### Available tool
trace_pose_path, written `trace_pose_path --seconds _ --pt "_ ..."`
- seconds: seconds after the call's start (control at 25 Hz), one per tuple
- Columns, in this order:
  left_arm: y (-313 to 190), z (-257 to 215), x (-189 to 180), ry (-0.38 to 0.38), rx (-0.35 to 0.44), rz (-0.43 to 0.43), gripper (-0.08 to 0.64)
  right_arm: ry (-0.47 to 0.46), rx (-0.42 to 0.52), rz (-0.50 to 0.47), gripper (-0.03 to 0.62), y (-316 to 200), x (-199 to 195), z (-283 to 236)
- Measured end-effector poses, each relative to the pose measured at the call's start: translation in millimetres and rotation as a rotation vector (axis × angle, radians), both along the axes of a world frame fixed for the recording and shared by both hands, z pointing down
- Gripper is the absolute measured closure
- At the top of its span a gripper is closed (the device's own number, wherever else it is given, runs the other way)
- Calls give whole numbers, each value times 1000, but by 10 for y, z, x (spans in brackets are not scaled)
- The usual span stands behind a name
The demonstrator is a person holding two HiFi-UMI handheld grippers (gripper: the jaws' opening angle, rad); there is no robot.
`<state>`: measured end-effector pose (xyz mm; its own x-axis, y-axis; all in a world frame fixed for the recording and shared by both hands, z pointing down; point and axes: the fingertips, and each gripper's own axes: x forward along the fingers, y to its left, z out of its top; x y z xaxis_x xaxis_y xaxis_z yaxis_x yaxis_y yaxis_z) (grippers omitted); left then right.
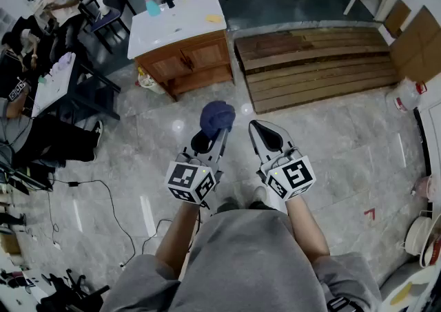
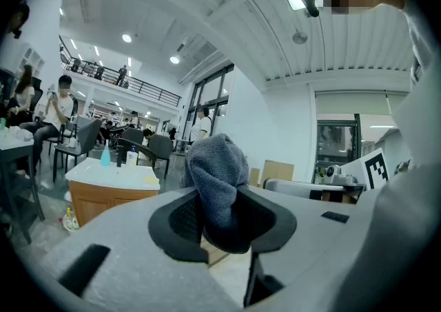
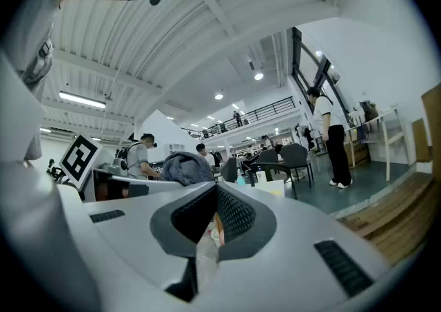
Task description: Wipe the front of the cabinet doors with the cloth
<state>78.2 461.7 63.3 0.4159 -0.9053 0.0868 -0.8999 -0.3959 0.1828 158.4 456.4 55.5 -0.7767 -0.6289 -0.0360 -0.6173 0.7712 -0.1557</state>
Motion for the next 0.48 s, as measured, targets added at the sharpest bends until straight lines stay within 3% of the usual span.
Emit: trace_pose_path --seconds 0.48 --pt "1082 -198 -933 48 20 -91 454 73 77 -58 581 996 -1064 -319"
